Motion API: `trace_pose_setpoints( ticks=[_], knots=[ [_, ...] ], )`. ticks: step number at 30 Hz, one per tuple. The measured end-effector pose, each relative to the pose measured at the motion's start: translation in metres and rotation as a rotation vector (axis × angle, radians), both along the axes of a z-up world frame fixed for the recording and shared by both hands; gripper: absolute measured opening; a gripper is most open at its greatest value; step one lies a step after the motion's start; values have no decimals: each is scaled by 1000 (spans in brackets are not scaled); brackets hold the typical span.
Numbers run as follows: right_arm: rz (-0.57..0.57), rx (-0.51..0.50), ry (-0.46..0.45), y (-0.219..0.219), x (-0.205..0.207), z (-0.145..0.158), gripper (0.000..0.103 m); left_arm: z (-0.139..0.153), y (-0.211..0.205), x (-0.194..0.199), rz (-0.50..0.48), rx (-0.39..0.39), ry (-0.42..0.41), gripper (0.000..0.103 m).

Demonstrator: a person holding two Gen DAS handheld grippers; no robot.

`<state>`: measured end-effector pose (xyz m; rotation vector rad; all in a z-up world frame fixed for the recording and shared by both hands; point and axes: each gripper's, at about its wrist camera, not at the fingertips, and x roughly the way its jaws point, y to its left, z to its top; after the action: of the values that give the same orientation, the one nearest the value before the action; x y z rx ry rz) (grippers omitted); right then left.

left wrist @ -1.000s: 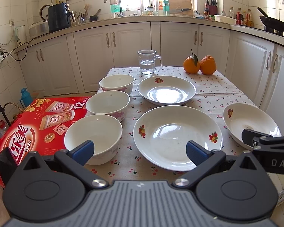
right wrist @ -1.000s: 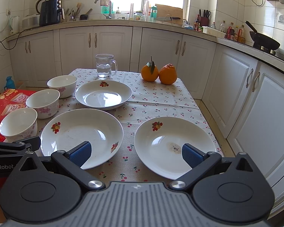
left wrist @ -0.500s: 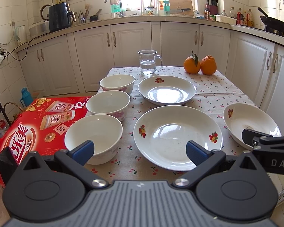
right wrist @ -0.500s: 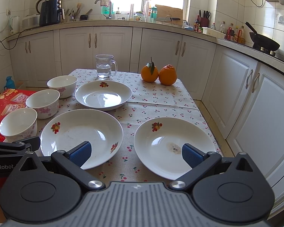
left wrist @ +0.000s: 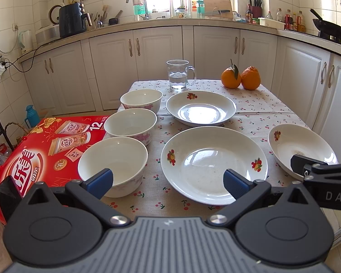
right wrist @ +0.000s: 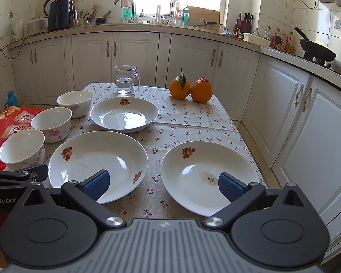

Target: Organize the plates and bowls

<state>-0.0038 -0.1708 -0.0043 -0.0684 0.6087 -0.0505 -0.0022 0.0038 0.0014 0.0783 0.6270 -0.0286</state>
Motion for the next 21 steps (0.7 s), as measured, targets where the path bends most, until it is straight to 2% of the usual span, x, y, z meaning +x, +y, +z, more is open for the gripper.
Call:
trace_pose_setpoints(
  ticks=[21],
  knots=[
    [2, -5, 2, -2, 1, 1, 103, 1, 0, 3, -10, 6, 5, 102]
  ],
)
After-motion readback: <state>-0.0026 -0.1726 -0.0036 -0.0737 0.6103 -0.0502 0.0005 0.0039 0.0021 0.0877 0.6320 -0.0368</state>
